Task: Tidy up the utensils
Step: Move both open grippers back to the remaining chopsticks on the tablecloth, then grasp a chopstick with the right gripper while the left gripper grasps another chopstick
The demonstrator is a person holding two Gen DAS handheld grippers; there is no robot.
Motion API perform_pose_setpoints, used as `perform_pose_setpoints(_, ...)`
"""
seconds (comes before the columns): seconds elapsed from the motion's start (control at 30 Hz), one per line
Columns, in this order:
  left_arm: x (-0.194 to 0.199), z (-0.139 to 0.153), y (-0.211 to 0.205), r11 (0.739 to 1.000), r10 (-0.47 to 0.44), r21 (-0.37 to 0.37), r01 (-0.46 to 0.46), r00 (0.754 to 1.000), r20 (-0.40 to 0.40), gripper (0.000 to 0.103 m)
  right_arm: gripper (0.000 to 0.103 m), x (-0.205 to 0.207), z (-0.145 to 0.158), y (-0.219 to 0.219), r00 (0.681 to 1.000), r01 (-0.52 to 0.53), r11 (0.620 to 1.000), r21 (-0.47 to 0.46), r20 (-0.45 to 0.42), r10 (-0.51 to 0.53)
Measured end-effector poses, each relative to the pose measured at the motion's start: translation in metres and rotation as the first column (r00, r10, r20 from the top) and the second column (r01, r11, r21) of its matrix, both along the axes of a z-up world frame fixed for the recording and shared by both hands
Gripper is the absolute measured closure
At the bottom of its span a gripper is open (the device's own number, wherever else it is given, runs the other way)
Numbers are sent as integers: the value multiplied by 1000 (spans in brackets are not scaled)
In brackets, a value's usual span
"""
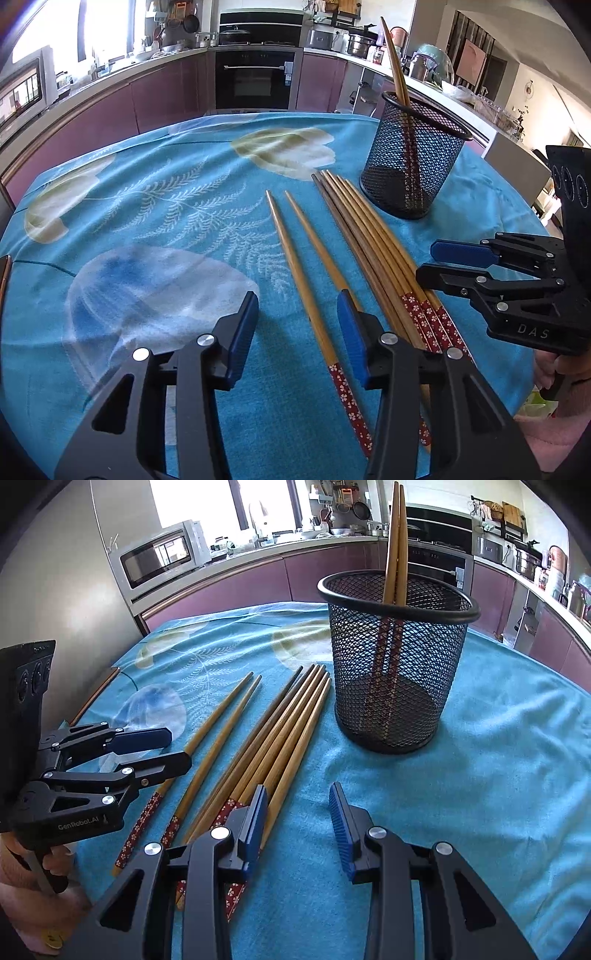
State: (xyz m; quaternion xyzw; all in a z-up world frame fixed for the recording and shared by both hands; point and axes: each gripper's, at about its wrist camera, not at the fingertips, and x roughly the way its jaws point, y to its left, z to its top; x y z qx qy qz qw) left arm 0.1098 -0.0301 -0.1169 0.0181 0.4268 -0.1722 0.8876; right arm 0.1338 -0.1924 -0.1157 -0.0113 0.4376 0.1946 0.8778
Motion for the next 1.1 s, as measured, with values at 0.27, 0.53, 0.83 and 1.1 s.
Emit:
perform_pose_setpoints(0.27,2,-3,0,1000,3,9,-3,1000,-6,63,70,2,-1,3,1000,3,1000,-25,-1,-3)
perform_pose_setpoints(0.53,11,-4,-2,1000,17,20,-16,1000,-15,69,72,8,-2,7,1000,12,999,-46,5,-12)
perform_pose_setpoints(0.83,17,-5,-5,999,33,32,-33,999,-17,82,82,17,-2,11,1000,25,998,-51,3,-25)
perform_pose_setpoints(1.1,18,-5,0,998,59,-1,-59,998,-31,93,96,21,-3,1,998,49,999,15,-29,-49)
